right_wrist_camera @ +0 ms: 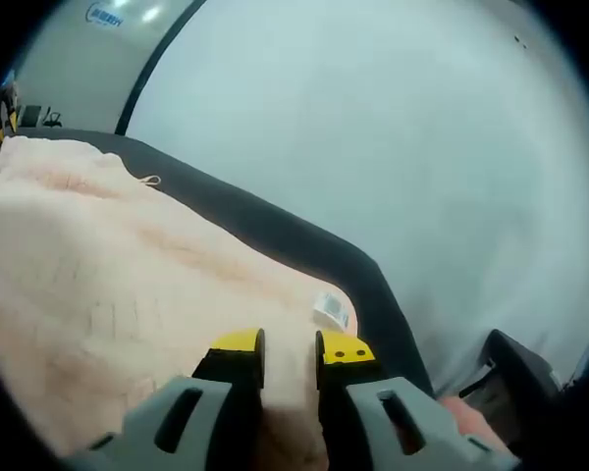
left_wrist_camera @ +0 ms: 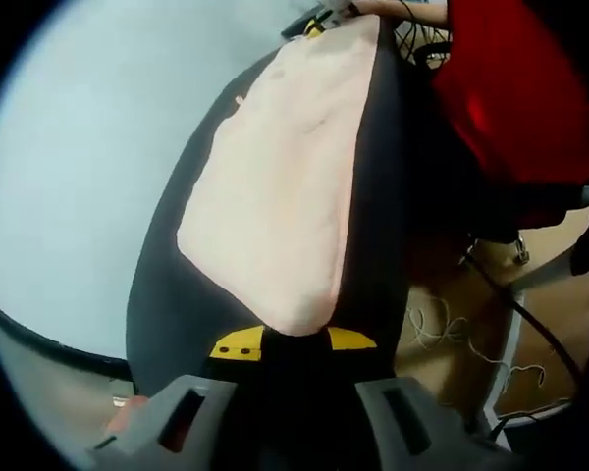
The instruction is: Fold the towel on the table until its edges align and the towel forms a compact rectangular stack.
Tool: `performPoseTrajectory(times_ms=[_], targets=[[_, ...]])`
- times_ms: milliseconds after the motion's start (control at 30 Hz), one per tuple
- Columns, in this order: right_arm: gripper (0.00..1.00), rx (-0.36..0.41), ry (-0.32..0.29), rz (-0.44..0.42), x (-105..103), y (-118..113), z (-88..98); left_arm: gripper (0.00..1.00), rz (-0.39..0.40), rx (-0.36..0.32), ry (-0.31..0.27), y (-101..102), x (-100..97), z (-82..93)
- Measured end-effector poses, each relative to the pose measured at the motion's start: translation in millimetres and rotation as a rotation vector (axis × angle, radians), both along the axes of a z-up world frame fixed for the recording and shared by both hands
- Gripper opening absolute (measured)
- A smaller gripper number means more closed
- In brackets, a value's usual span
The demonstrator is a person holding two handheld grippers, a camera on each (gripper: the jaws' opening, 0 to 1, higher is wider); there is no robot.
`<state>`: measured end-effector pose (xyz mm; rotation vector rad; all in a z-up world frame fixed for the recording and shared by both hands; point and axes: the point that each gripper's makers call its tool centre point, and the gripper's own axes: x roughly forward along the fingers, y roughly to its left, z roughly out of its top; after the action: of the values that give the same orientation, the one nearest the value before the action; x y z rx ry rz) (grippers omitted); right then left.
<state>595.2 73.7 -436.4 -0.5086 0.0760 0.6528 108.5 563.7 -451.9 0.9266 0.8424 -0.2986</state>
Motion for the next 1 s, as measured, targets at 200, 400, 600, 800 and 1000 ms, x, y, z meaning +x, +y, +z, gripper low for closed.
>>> performPoseTrajectory(times_ms=[200,400,600,800,1000], targets=[[0.18,0.002,0.001,-0.003,-0.2,0.0,0.1,0.16,-0.027,0.028,-0.017,-9.9,6.8,7.6],[0.18,0.006,0.003,-0.005,0.3,-0.4,-0.1,0.14,-0.041,0.025,-0.067,-11.9,10.6,18.6],[0.18,0.005,0.004,-0.005,0.1,-0.3,-0.2,0.12,-0.024,0.015,-0.068,-14.4,4.3,12.7],[0.18,0.01,0.008,-0.007,-0.2,-0.9,-0.1,0.1,-0.039,0.053,-0.061,-19.2,10.4,21.1],[0.18,0.084,-0.048,0.001,-1.8,0.3,19.9,0.03,-0.071,0.055,-0.068,-28.4,14.4,22.8]])
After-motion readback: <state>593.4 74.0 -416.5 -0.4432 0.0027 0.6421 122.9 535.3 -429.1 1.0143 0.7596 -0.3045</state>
